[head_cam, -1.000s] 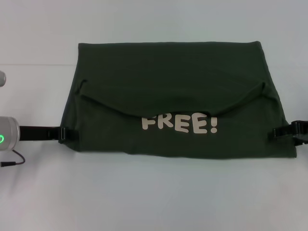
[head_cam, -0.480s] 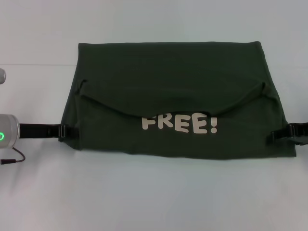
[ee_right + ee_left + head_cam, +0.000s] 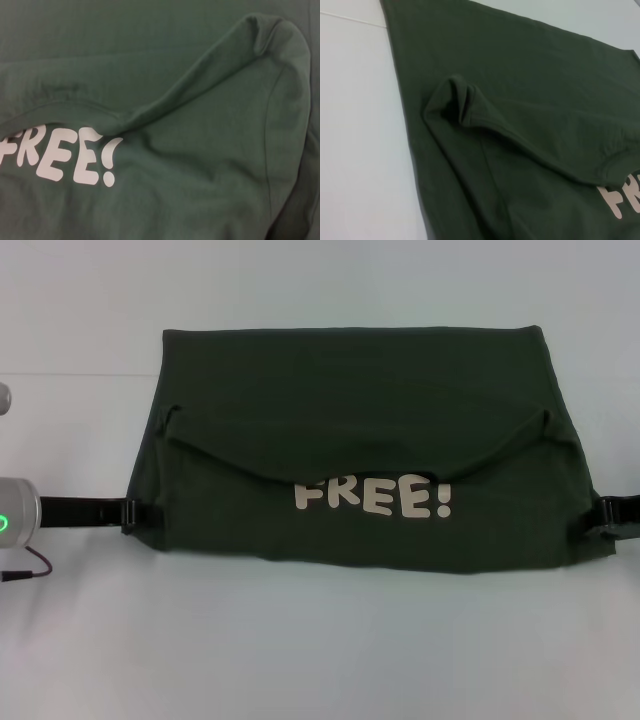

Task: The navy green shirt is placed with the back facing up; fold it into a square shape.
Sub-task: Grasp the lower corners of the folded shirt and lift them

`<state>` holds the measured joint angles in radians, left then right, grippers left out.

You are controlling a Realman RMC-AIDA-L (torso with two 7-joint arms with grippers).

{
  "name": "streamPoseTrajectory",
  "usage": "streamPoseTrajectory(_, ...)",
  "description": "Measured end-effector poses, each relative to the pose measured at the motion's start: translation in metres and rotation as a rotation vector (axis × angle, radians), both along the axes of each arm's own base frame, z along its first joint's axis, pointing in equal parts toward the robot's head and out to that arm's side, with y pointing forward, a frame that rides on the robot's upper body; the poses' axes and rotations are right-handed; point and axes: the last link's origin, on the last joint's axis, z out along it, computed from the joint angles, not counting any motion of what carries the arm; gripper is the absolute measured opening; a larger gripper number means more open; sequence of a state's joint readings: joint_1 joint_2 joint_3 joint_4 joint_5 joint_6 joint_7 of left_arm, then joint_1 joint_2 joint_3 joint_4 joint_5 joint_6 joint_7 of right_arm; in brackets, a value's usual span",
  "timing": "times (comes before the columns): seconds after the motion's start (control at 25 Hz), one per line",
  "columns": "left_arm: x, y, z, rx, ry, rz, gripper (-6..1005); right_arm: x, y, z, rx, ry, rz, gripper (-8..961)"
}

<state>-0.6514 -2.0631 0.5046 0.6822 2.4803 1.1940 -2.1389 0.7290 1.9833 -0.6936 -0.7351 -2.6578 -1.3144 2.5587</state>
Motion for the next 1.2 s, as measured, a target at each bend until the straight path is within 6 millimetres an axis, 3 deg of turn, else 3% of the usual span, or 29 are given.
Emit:
streamPoseTrajectory(0.2, 0.002, 0.002, 0.002, 0.001, 0.000, -0.007, 16, 0.000, 0.000, 0.000, -0.001, 0.000, 0.001, 117)
streamPoseTrajectory(0.44, 0.004, 0.002, 0.005, -0.007, 0.005, -0.015, 16, 0.002, -0.004, 0.005, -0.021, 0.009, -0.003, 40)
streamPoseTrajectory(0.88, 0.009, -0.009, 0.013, -0.105, -0.009, -0.029, 16, -0.007, -0.021, 0.001, -0.166, 0.048, 0.048, 41)
streamPoseTrajectory(1.2, 0.011, -0.034, 0.024, -0.229, -0.072, -0.038, 16, -0.016, -0.046, -0.006, -0.363, 0.098, 0.109, 41)
